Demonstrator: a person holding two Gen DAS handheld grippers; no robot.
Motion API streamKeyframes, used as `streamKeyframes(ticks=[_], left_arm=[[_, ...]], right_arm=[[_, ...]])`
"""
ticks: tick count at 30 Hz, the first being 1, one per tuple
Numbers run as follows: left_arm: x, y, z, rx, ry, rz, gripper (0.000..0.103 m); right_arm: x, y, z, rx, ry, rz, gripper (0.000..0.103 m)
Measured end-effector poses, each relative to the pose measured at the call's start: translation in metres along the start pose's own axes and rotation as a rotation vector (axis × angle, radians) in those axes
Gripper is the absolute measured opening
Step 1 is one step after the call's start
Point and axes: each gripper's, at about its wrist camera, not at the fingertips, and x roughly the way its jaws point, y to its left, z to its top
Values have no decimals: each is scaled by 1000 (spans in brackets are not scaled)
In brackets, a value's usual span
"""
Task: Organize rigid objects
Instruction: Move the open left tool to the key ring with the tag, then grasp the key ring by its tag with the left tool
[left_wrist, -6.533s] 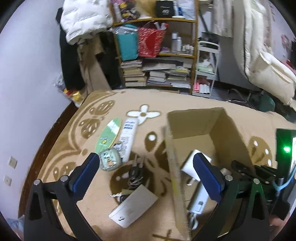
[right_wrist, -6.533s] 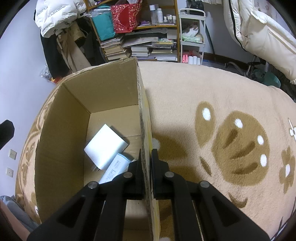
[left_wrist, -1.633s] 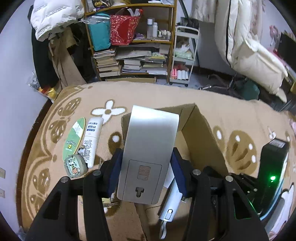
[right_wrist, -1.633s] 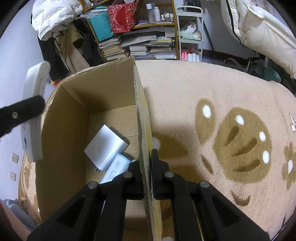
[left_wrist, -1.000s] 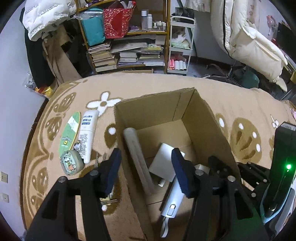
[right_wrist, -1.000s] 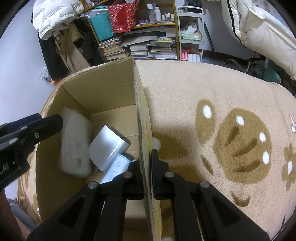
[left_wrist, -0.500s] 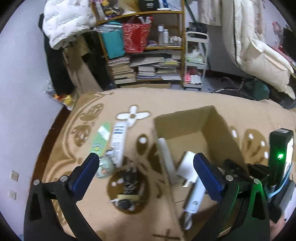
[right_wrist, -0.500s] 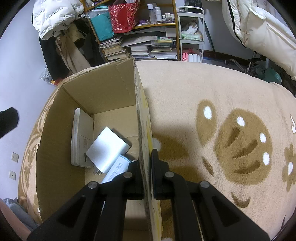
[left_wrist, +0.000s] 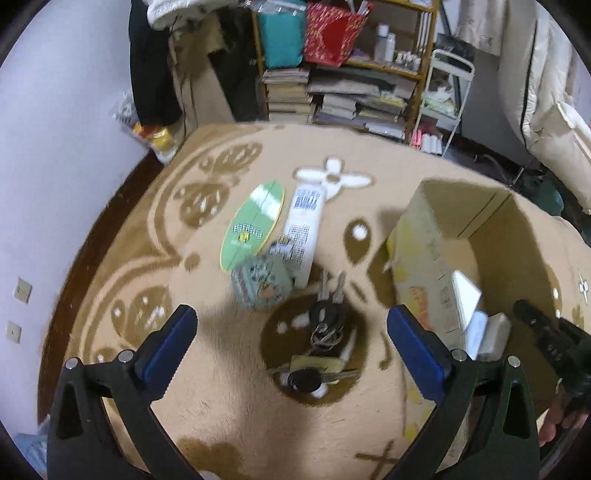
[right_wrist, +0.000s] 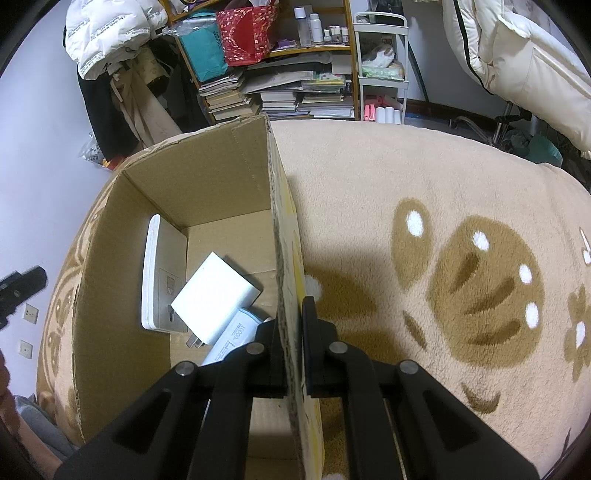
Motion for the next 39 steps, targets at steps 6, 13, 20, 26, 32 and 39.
streamKeyframes(ticks=[6, 13, 20, 26, 32, 39], left_arm=[[39, -2, -17, -30, 115, -7, 102], [73, 0, -34, -84, 184, -9, 102], [100, 2, -45, -129, 230, -14, 97], [98, -17, -51, -54, 205, 25, 74], [89, -18, -52, -46, 218, 7, 73], [66, -17, -43, -34, 157, 9, 73]], right_arm=[[1, -1, 0, -1, 0, -1, 7], [0, 0, 0, -1, 0, -1, 7], [0, 0, -1, -1, 1, -1, 7], [0, 0, -1, -1, 0, -1, 7], [0, 1, 0, -1, 1, -1, 7], [0, 1, 0, -1, 1, -2, 7]])
